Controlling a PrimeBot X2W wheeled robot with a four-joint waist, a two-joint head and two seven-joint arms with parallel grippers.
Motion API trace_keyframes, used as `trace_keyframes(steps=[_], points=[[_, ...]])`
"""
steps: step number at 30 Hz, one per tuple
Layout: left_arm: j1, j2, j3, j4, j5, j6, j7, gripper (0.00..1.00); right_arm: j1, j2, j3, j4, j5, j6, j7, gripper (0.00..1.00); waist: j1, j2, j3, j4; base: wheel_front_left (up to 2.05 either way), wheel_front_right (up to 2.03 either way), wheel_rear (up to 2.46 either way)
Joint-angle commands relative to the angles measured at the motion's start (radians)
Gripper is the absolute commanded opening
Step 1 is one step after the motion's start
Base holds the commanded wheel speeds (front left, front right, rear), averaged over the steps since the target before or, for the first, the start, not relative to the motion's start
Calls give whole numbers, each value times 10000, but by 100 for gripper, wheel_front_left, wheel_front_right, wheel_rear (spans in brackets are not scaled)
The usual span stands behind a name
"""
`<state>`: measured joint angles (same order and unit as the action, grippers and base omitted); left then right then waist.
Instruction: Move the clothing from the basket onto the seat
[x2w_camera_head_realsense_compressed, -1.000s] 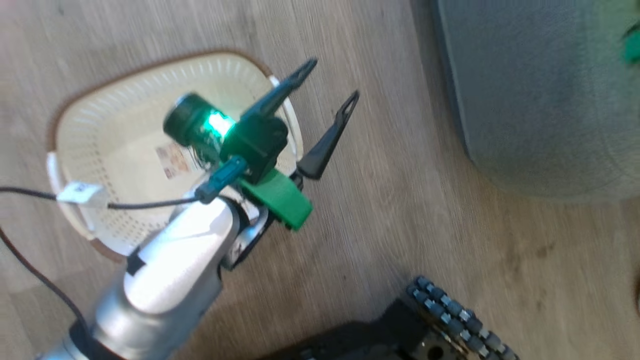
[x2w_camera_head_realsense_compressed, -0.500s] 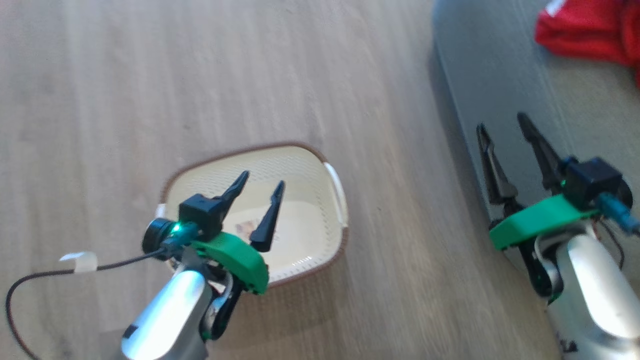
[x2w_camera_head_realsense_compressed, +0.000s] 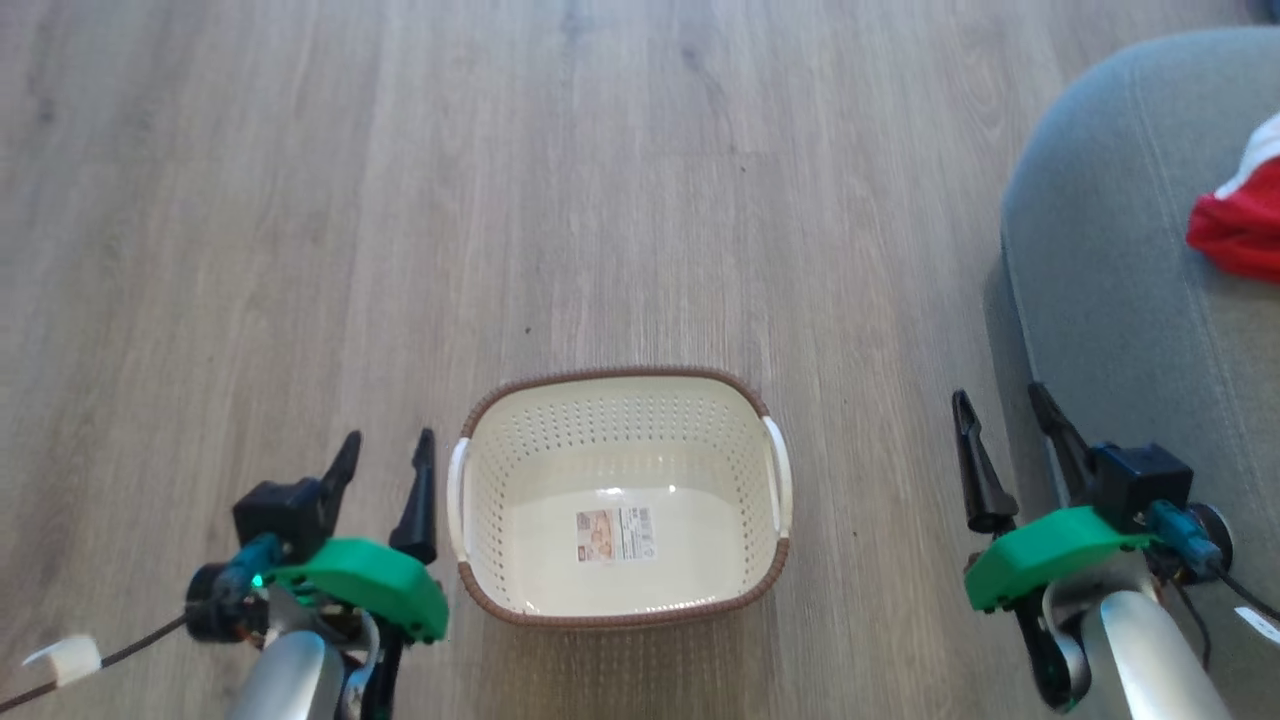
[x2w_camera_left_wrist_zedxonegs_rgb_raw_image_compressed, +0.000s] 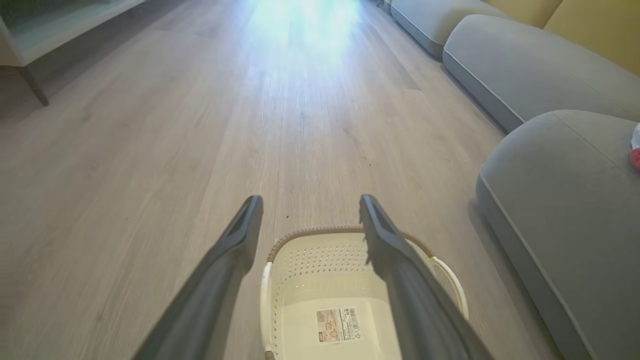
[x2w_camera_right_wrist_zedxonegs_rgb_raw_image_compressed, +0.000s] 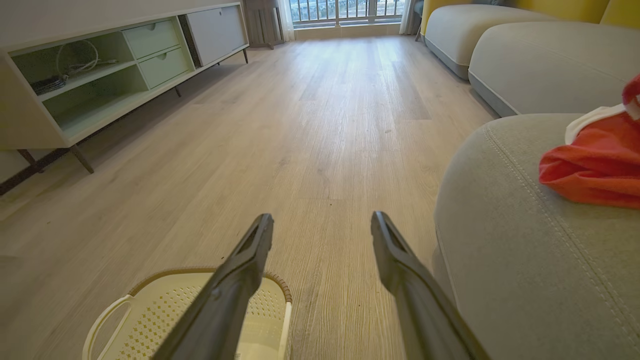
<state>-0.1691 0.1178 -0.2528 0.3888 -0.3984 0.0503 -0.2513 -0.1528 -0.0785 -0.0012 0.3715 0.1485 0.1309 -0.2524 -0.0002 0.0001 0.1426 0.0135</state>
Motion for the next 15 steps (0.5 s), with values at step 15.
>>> trace_keyframes(steps=[15], points=[[155,-638,2019,-445,1199,-686,-104,100,-53,280,814,218,86,-2,-93,100,2,-1,-307,139,0,0,0]])
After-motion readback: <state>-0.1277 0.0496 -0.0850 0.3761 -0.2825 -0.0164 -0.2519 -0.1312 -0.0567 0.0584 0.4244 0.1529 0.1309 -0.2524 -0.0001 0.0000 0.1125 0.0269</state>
